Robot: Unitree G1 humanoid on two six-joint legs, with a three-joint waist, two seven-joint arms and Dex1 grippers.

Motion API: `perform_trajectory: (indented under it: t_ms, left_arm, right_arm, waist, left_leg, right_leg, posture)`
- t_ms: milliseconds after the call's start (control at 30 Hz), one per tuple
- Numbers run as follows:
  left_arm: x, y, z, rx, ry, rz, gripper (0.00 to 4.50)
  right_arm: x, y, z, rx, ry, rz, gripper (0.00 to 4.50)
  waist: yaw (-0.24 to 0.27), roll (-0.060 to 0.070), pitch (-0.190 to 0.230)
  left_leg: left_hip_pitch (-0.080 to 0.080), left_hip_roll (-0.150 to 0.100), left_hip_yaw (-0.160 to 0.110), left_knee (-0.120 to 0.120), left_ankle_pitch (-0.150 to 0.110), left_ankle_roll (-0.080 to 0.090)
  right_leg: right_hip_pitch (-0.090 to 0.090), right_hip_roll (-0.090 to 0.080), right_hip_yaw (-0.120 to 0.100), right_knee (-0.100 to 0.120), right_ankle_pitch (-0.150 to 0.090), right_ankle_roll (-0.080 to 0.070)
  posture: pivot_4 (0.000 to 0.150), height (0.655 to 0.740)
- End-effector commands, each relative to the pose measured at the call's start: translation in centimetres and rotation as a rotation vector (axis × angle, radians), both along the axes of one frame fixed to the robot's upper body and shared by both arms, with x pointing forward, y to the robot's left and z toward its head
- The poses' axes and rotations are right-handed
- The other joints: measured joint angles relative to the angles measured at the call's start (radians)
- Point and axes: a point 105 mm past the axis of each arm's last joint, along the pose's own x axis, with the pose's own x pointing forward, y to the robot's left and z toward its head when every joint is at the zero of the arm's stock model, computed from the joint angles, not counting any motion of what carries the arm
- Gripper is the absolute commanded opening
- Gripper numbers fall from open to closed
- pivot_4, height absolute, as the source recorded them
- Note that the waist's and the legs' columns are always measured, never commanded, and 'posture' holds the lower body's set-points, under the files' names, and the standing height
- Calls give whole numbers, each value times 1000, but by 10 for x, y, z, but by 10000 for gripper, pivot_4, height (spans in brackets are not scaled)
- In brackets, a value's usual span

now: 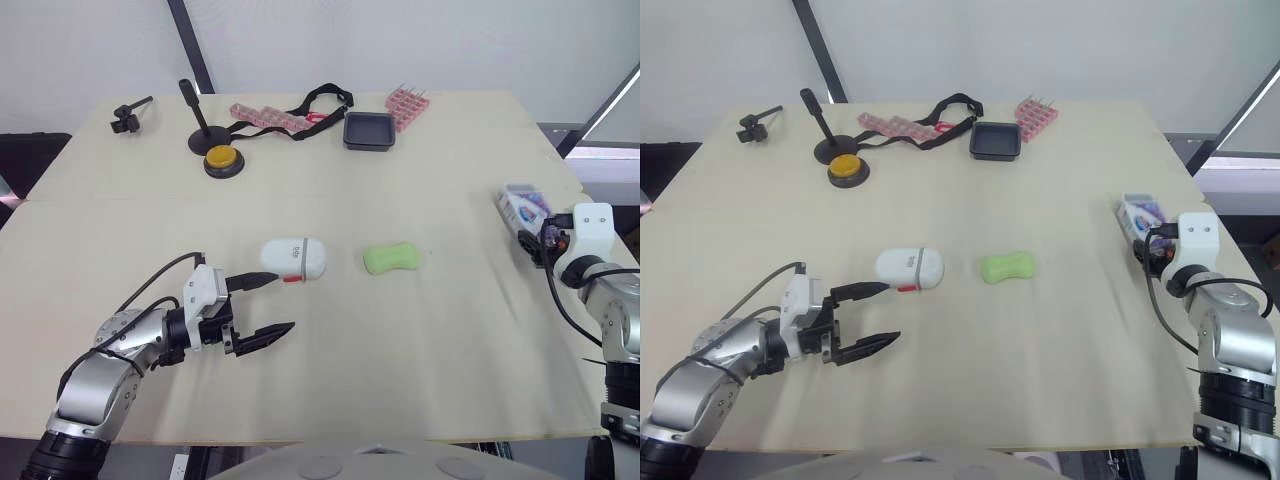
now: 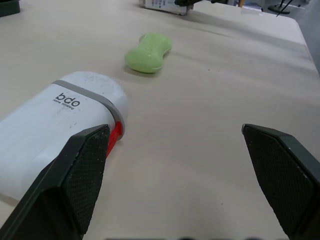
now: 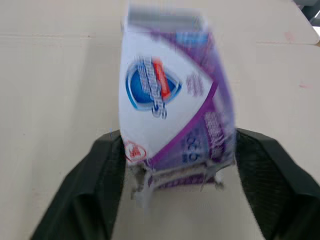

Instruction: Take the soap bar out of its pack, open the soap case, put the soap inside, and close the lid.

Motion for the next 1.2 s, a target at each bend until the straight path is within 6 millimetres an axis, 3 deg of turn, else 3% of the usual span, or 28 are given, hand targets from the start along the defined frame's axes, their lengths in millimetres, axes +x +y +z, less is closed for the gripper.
perform_trajectory:
  t_ms: [33, 167, 367, 433, 533, 667, 800, 967, 1200]
  left_arm:
    - [-1, 1, 8, 10, -34, -6, 45000]
    - [-1, 2, 8, 12, -35, -7, 45000]
    - [2, 4, 10, 19, -43, -2, 45000]
    - [3, 4, 11, 19, -46, 0, 45000]
    - [5, 5, 12, 20, -52, 0, 45000]
    - [11, 5, 14, 39, -90, -1, 45000]
    - [15, 6, 16, 47, -109, -6, 45000]
    - [26, 12, 19, 87, -149, -6, 45000]
    - [47, 21, 26, 135, -171, -31, 45000]
  right_arm:
    - [1, -11, 18, -24, -46, -19, 44590]
    - [3, -11, 22, -52, -53, 3, 44590]
    - [15, -5, 82, -326, -263, 179, 44590]
    - [18, 7, 101, -348, -355, 277, 44590]
    - [15, 43, 116, -303, -477, 512, 44590]
    - [-14, 97, 98, -144, -480, 897, 44590]
    - [-54, 125, 66, -66, -362, 1180, 44590]
    - [-81, 130, 40, -28, -268, 1338, 44590]
    - [-86, 131, 34, -8, -259, 1373, 44590]
  waist:
    - [0, 0, 0]
    - [0, 0, 0]
    - [-1, 2, 1]
    - [-5, 2, 1]
    - [-8, 2, 1]
    - [-3, 1, 0]
    - [3, 1, 0]
    - [0, 1, 0]
    - [-5, 1, 0]
  left_leg:
    - [0, 0, 0, 0, 0, 0]
    - [0, 0, 0, 0, 0, 0]
    - [0, 0, 0, 0, 0, 0]
    - [0, 0, 0, 0, 0, 0]
    - [0, 1, 0, -1, -2, 4]
    - [0, 1, 0, 0, -3, 6]
    - [-2, 1, -1, 0, -4, 8]
    - [-2, 1, 0, 1, -4, 9]
    - [-1, 1, 0, 2, -4, 9]
  right_leg:
    - [0, 0, 0, 0, 0, 0]
    - [0, 0, 0, 0, 0, 0]
    - [0, 0, 0, -1, 0, 0]
    - [0, 0, 1, -1, 0, 0]
    - [0, 1, 1, 0, 0, 0]
    - [0, 1, 1, 0, 0, 0]
    - [0, 0, -1, -2, -1, -1]
    - [0, -3, -1, -2, -3, -5]
    - [0, -3, -1, -1, -3, -5]
  posture:
    - [1500, 7291]
    - [1500, 7291]
    - [1500, 7291]
    - [1500, 7291]
    - [1500, 7291]
    - [1500, 7291]
    - [1500, 7291]
    - [1500, 7291]
    - [1500, 7291]
